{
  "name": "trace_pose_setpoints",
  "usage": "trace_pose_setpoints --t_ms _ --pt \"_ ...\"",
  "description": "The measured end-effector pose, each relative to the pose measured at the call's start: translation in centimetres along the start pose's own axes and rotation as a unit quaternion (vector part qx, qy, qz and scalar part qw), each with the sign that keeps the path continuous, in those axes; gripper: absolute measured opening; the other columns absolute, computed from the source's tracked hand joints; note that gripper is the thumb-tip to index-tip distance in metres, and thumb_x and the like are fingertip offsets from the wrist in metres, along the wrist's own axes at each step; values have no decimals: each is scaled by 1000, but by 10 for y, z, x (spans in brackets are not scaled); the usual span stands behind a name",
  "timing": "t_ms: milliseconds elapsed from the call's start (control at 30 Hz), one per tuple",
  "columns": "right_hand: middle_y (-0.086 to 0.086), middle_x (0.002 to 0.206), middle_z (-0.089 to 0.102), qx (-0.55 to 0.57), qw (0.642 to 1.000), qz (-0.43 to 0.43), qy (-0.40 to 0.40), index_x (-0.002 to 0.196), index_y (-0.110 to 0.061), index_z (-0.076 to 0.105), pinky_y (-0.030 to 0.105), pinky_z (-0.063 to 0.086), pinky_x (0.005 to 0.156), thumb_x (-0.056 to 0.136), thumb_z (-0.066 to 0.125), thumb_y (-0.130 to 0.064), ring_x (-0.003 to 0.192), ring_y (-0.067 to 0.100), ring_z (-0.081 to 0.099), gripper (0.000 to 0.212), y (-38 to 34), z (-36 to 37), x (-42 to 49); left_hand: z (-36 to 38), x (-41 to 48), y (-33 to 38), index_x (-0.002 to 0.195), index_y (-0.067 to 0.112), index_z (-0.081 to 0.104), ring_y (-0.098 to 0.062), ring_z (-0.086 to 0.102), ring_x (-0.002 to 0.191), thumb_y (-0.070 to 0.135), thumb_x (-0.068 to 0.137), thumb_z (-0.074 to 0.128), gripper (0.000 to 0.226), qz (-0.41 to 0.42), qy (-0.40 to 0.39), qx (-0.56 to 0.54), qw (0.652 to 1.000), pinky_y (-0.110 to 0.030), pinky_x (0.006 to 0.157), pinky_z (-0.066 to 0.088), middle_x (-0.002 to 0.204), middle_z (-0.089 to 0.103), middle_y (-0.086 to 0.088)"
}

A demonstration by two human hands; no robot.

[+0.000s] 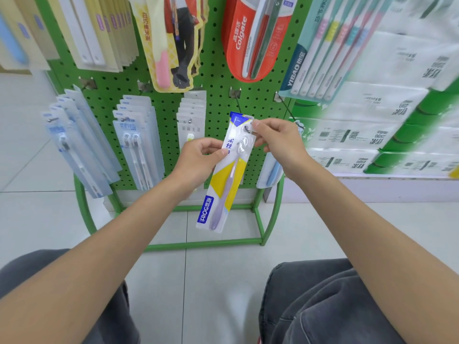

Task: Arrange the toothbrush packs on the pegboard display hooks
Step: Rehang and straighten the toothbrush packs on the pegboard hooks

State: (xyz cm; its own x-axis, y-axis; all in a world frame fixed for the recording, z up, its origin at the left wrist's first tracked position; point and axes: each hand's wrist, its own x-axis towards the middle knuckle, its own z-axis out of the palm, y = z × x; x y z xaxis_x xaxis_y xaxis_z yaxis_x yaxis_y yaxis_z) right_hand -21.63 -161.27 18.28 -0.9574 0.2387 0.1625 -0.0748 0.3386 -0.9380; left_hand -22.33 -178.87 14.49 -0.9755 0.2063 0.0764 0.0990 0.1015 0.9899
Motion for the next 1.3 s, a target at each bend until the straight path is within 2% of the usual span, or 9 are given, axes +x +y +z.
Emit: trace_pose_setpoints --t_ms 267,433,733,833,933,1000,1100,1167,1300 --pt "5 78 63 30 996 45 -78 83 -10 67 18 41 52 99 55 -32 54 7 55 30 -2 8 -16 -9 -11 18 96 11 68 -8 69 76 7 93 64 6 -6 21 -79 997 -21 65 57 94 72 -6" --pt "-2 63 53 -22 979 70 -188 70 -16 59 20 41 53 99 55 -31 55 11 56 33 2 18 -36 -16 -7 21 94 15 69 -12 68 85 10 92 67 6 8 75 -86 993 -23 73 59 98 73 -6" --pt "-3 83 72 -124 906 107 -389 97 -12 69 24 46 66 89 68 -39 74 10 64 28 42 26 -66 -21 -5 25 100 11 67 -3 67 71 10 92 66 8 10 116 -95 989 -17 62 55 95 72 -4" --pt "1 89 76 -128 916 89 -371 89 -16 69 23 45 64 90 70 -29 71 10 63 13 55 29 -79 -22 -6 24 101 14 66 -10 68 77 8 93 65 10 19 108 -78 991 -27 70 59 92 71 -3" --pt "-2 79 76 -144 930 85 -328 107 -3 66 22 46 62 88 72 -30 61 6 59 34 58 31 -87 -19 -6 23 108 20 66 -17 67 85 11 96 60 16 65 106 2 992 -30 71 60 96 68 -3" --pt "-3 72 74 -171 934 71 -306 125 -11 52 21 46 56 88 71 -31 55 5 57 46 57 31 -92 -16 -9 21 119 18 64 -15 65 91 22 100 54 22 81 83 46 992 -32 78 59 99 65 4" --pt "-1 65 70 -239 929 12 -282 91 -24 51 28 51 54 88 64 -24 50 0 58 14 59 30 -96 -12 -14 19 136 22 55 -7 60 107 60 87 54 62 72 21 122 990 -37 93 53 120 60 9" --pt "0 66 67 -268 927 -2 -263 80 -21 44 34 54 56 86 62 -22 50 -1 60 19 57 31 -97 -9 -19 19 141 24 48 -7 62 106 73 75 56 83 63 -21 127 990 -38 91 55 122 57 11" --pt "3 73 63 -291 922 -16 -254 114 -17 43 45 57 64 80 59 -26 64 17 68 39 55 33 -94 -1 -26 18 145 29 40 -2 65 93 53 73 79 86 70 -66 163 982 -15 68 54 116 56 12"
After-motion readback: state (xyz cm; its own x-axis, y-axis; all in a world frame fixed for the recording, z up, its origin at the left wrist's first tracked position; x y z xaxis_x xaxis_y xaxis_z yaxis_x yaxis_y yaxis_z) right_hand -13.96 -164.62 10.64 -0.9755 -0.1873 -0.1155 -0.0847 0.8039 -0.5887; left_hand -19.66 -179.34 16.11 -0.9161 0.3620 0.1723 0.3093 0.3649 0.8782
